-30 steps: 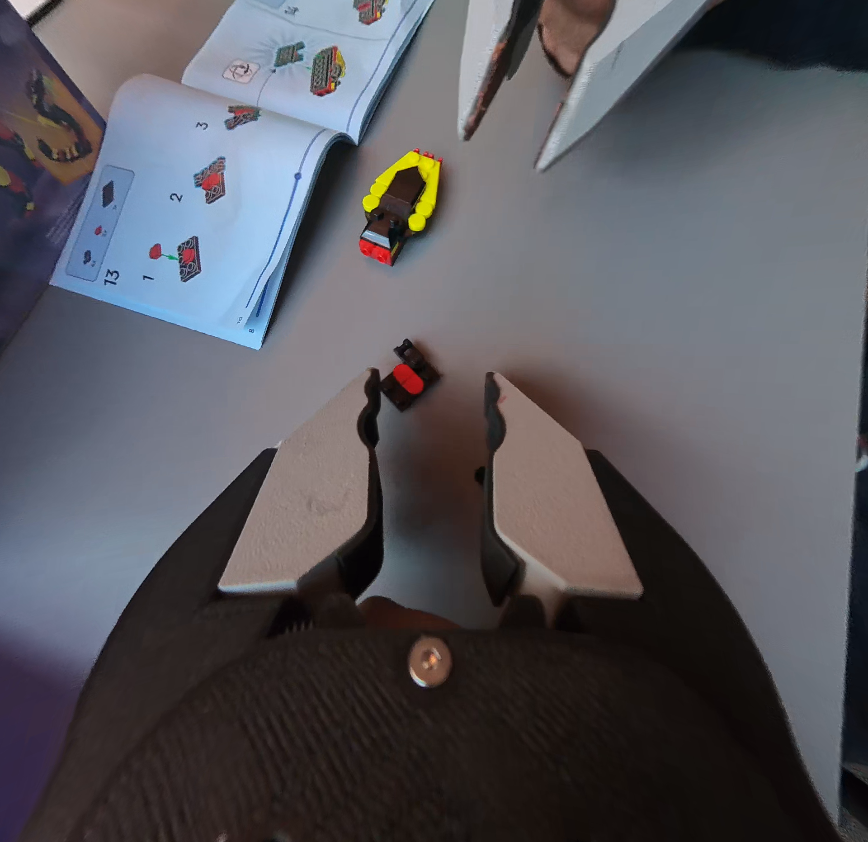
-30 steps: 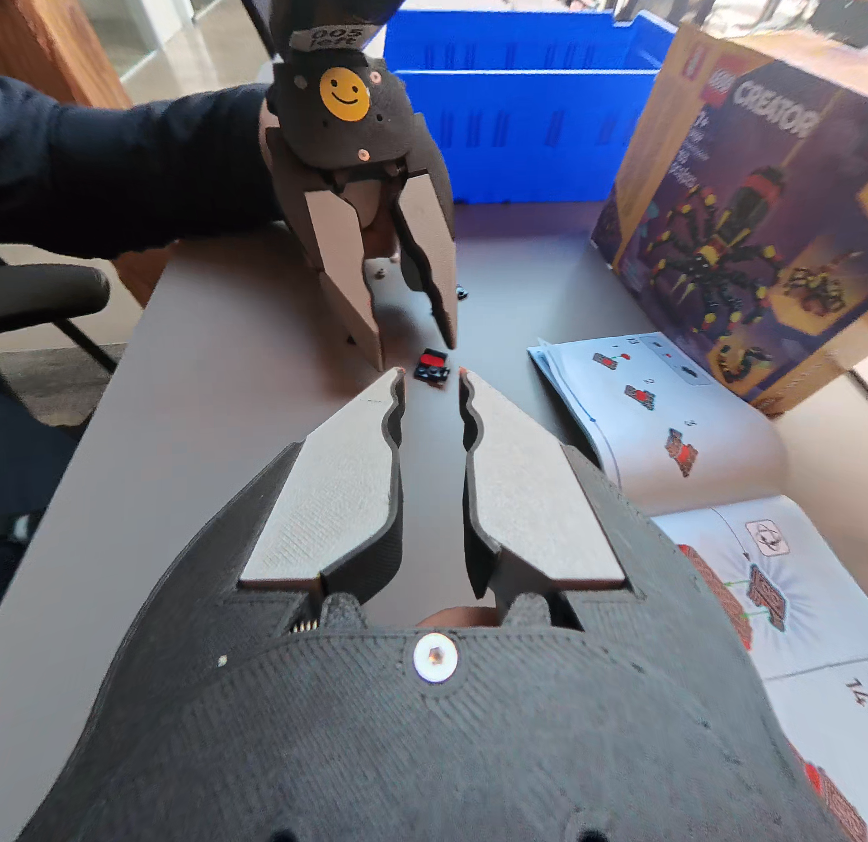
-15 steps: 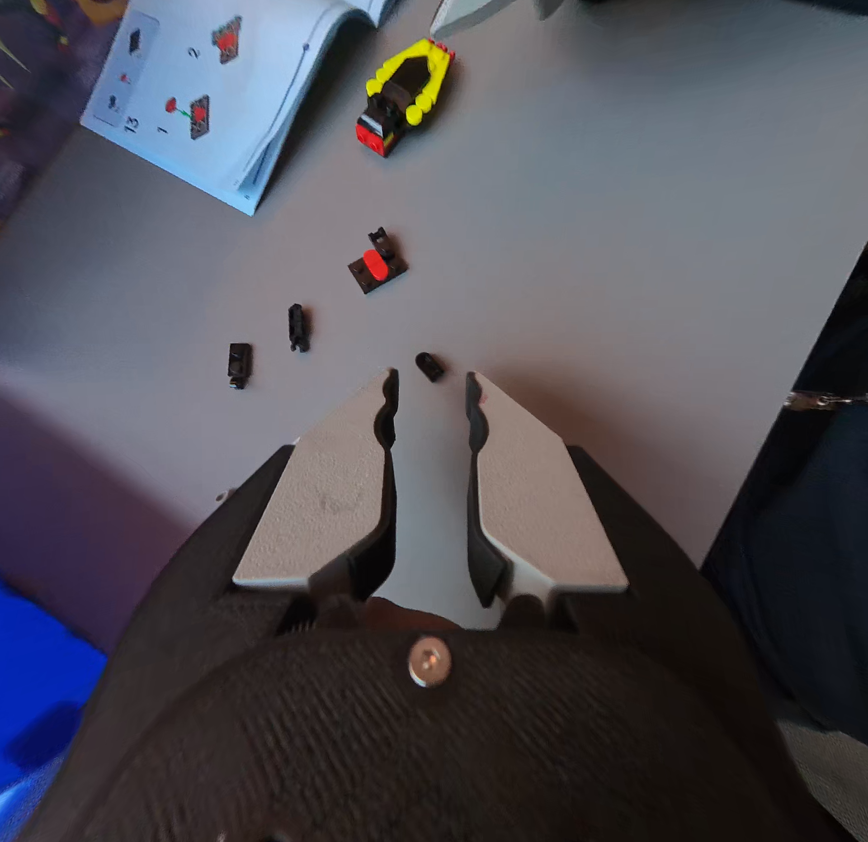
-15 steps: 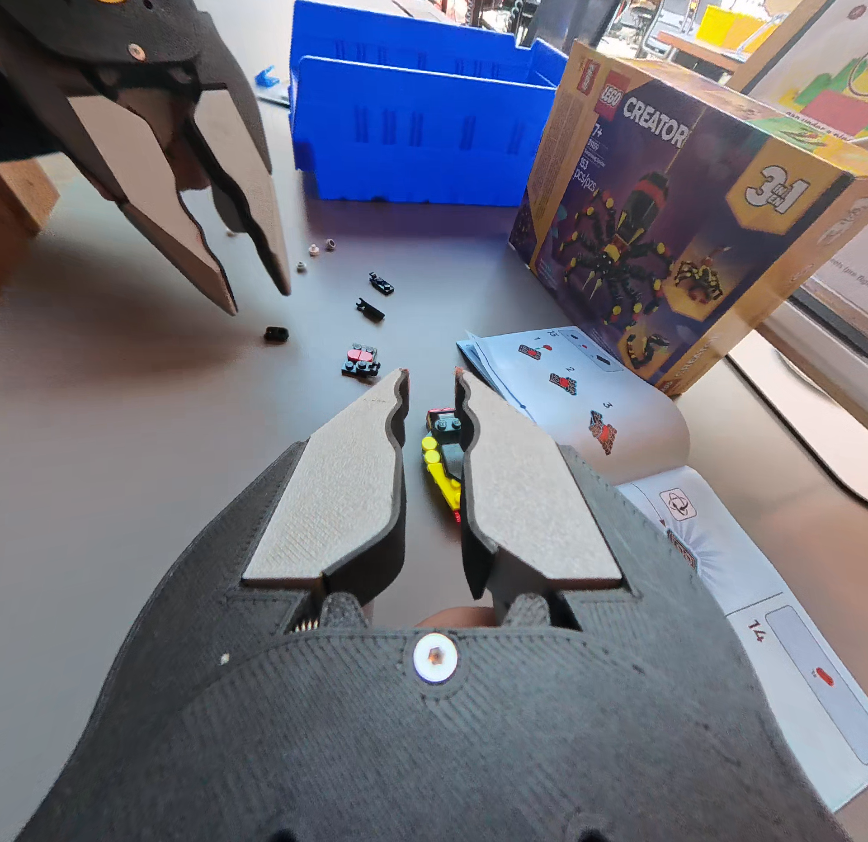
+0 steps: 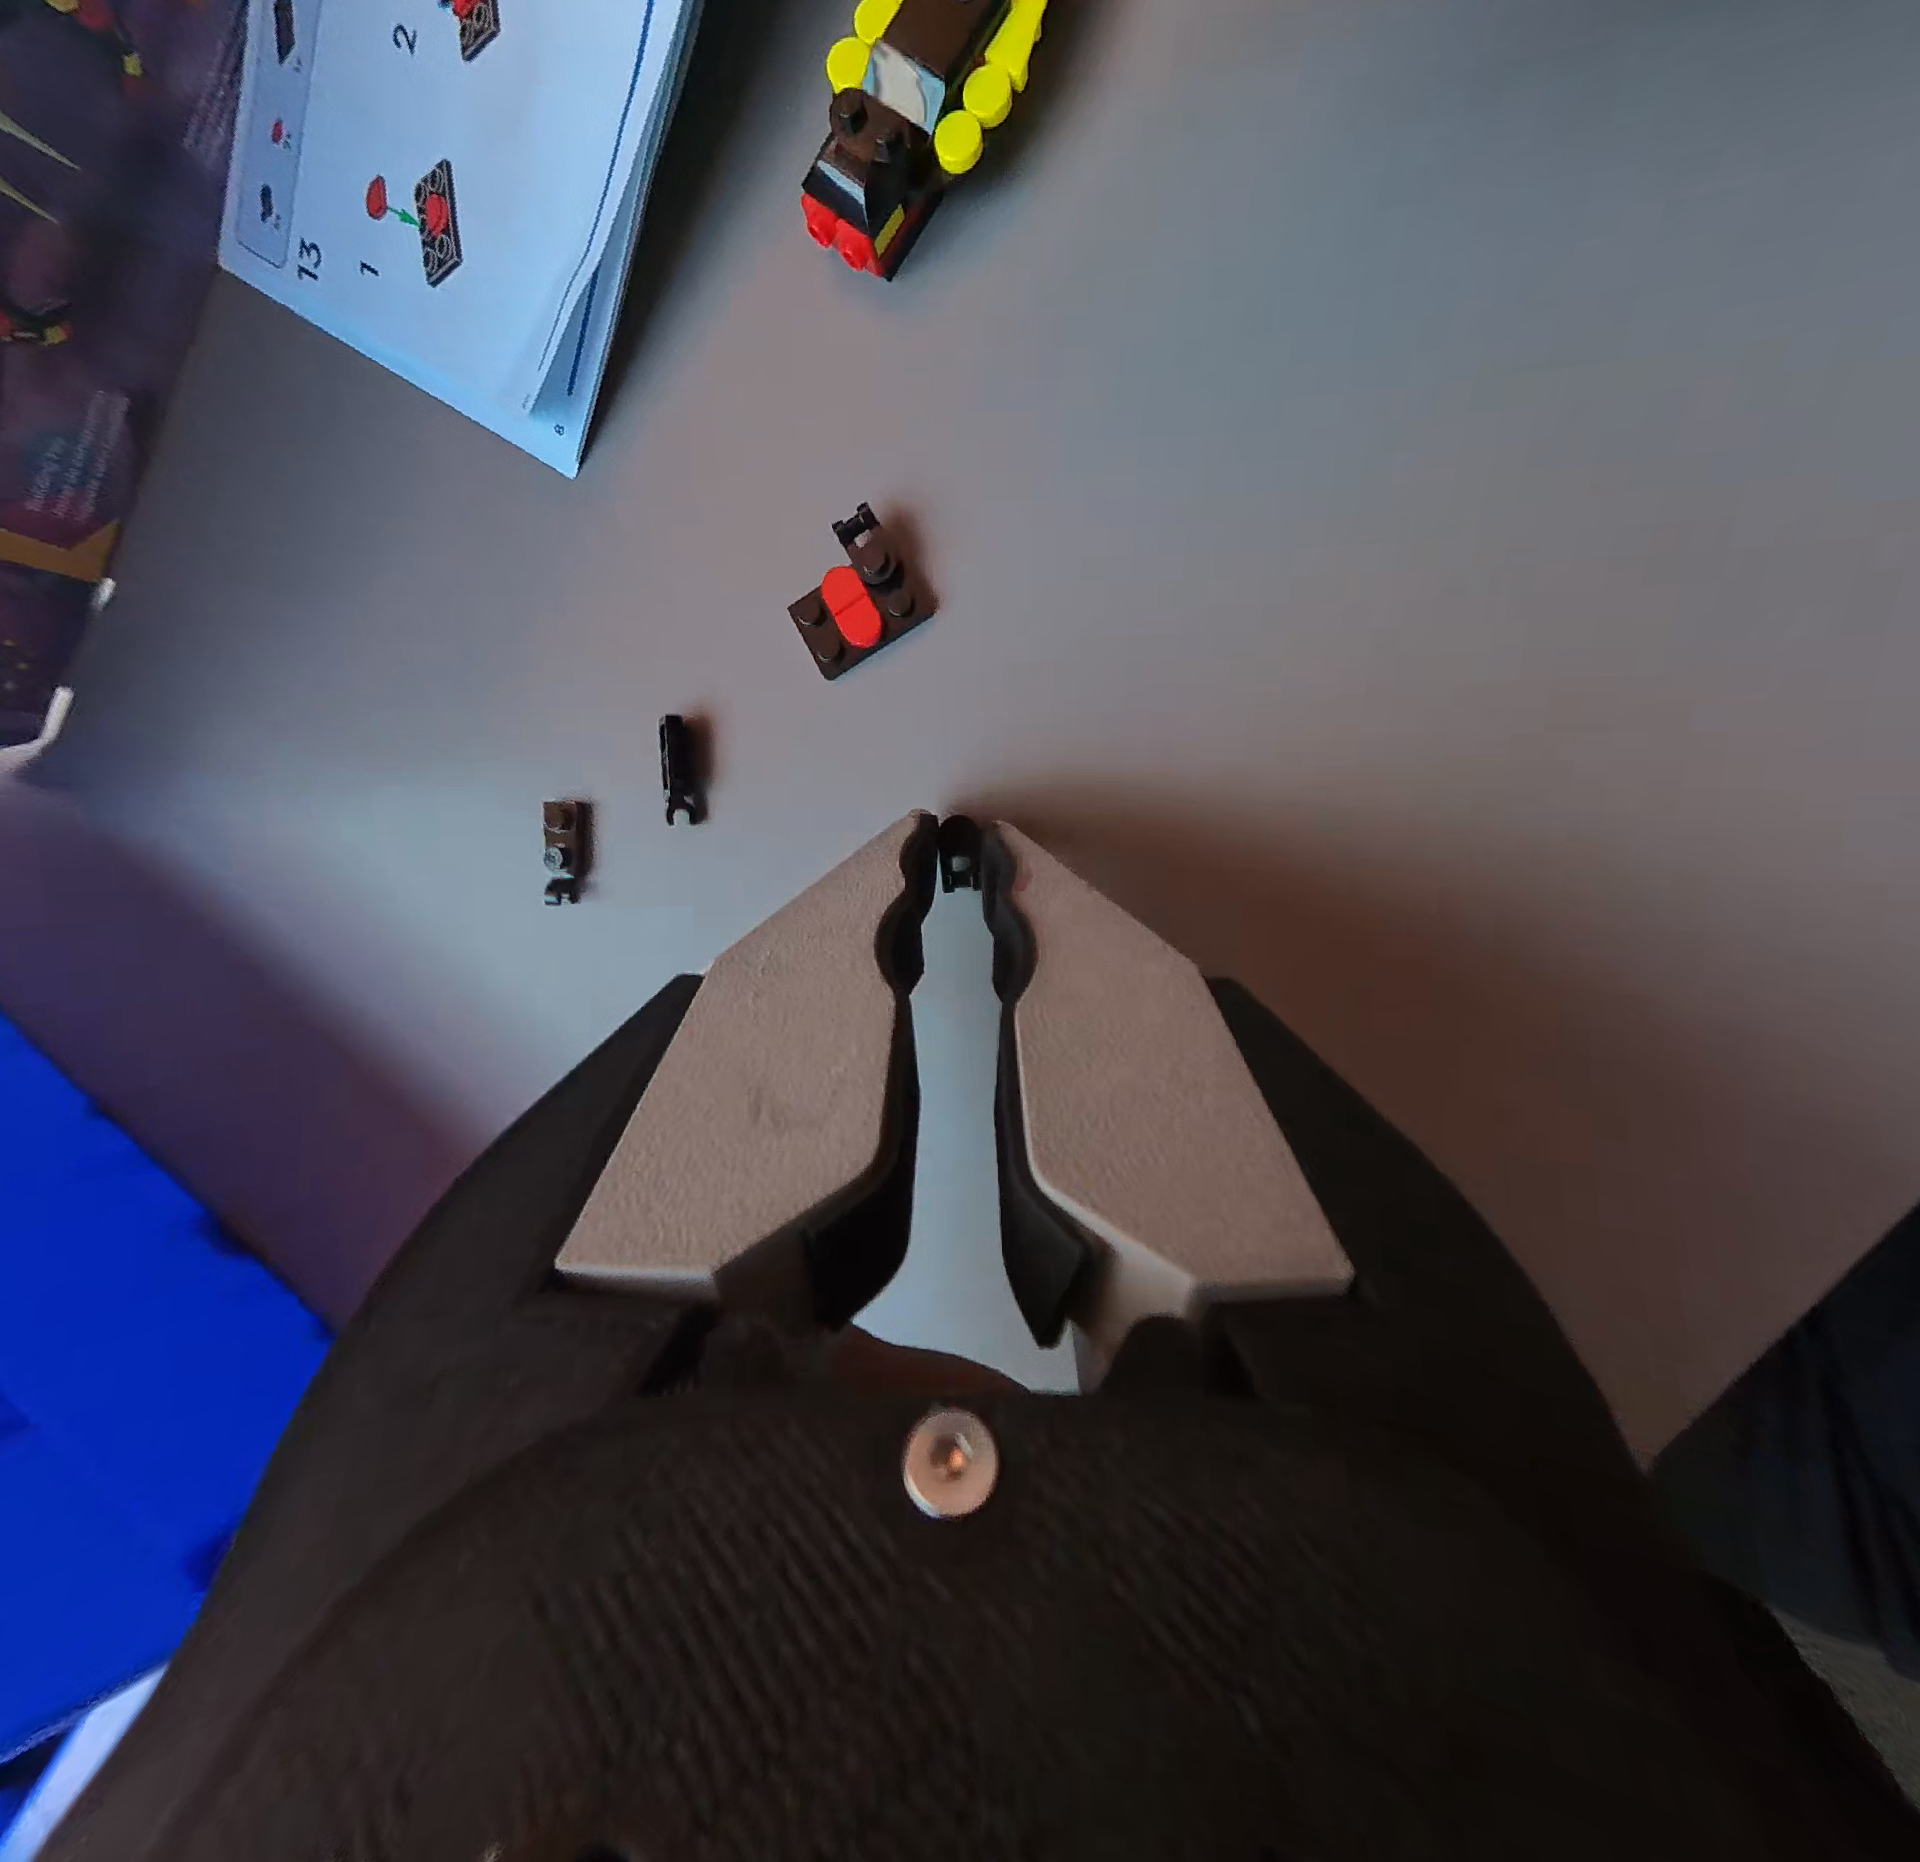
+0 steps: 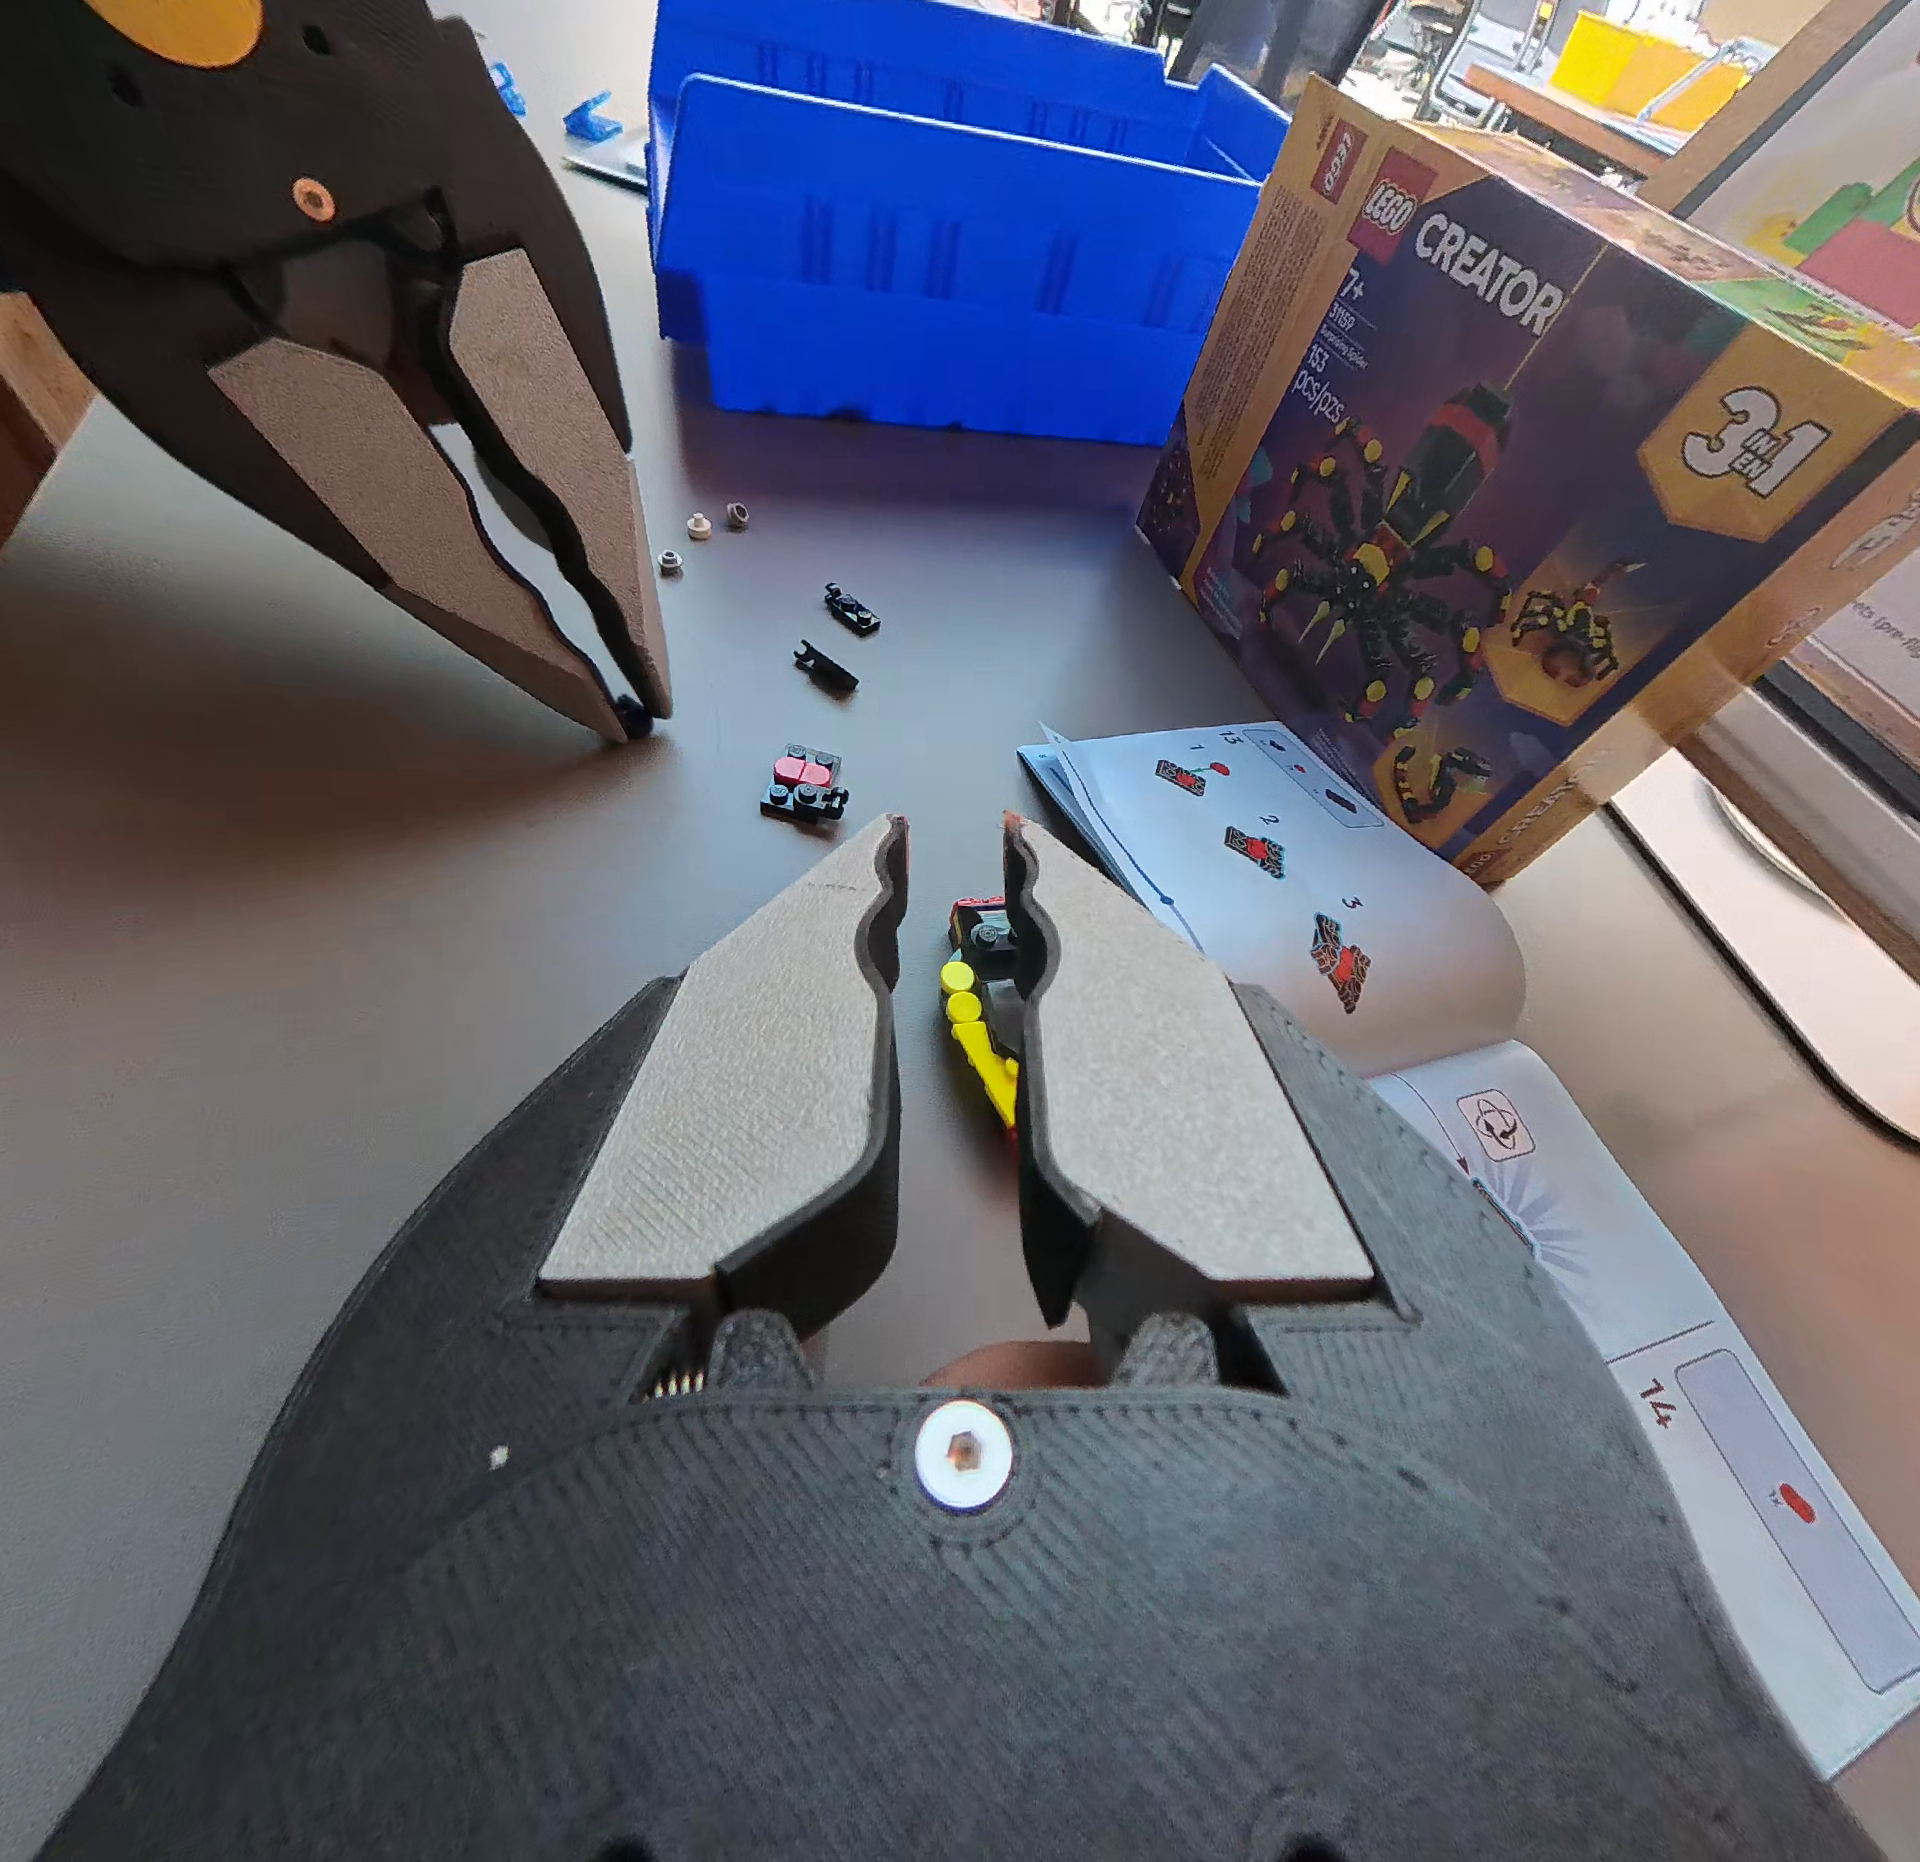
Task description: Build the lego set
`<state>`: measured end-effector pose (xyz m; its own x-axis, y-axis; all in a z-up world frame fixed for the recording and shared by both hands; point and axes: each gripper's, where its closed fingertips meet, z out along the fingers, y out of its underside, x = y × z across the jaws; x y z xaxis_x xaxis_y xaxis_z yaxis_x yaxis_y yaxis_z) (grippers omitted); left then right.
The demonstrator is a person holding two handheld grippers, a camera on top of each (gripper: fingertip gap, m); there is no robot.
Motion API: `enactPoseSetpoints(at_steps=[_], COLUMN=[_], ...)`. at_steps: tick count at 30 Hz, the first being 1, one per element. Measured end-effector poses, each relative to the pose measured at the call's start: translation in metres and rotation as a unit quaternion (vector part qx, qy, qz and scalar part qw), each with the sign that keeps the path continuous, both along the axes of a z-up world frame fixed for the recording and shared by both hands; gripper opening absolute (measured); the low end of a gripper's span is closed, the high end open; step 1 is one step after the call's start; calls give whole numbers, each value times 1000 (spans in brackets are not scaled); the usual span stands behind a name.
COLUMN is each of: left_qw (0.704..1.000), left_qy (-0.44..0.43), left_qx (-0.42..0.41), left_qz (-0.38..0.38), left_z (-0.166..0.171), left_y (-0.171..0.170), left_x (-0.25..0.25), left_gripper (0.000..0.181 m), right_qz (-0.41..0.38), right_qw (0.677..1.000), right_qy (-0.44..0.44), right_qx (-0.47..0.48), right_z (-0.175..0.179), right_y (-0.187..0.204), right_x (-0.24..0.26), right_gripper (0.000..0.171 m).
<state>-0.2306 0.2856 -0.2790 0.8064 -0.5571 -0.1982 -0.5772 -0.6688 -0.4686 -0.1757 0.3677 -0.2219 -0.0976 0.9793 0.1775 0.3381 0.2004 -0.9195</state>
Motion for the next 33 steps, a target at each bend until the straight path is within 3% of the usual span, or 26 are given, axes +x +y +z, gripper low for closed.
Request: enactPoseSetpoints(at_steps=[1, 4, 7, 11, 15, 17, 25, 29, 33], left_qw=[1000, 996, 971, 890, 821, 805, 821, 814, 814], left_qy=[1, -59, -194, -363, -443, -459, -398, -388, -381], left_qx=[5, 58, 136, 252, 314, 322, 333, 362, 375], left_qz=[-4, -16, -39, -112, -173, -193, -236, -236, -226], left_z=[2, 23, 63, 115, 139, 143, 140, 135, 129], left_y=[2, 20, 39, 49, 49, 51, 64, 61, 65], left_x=[2, 22, 51, 76, 82, 81, 79, 77, 79], left_gripper=[7, 6, 6, 6, 6, 6, 6, 6, 6], right_qz=[2, 59, 127, 146, 192, 197, 140, 118, 139], right_qw=[1000, 998, 989, 972, 928, 923, 950, 970, 962], right_qy=[0, 8, -2, 43, 109, 118, 116, 116, 126], right_qx=[0, -24, -81, -179, -299, -308, -254, -176, -200], right_z=[0, 4, 5, 31, 67, 70, 52, 48, 56], right_y=[-1, -18, -38, -41, -37, -32, -18, -20, -30], right_x=[0, 3, 10, 14, 28, 33, 21, 18, 20], right_gripper=[15, 16, 17, 9, 9, 6, 12, 15, 11])
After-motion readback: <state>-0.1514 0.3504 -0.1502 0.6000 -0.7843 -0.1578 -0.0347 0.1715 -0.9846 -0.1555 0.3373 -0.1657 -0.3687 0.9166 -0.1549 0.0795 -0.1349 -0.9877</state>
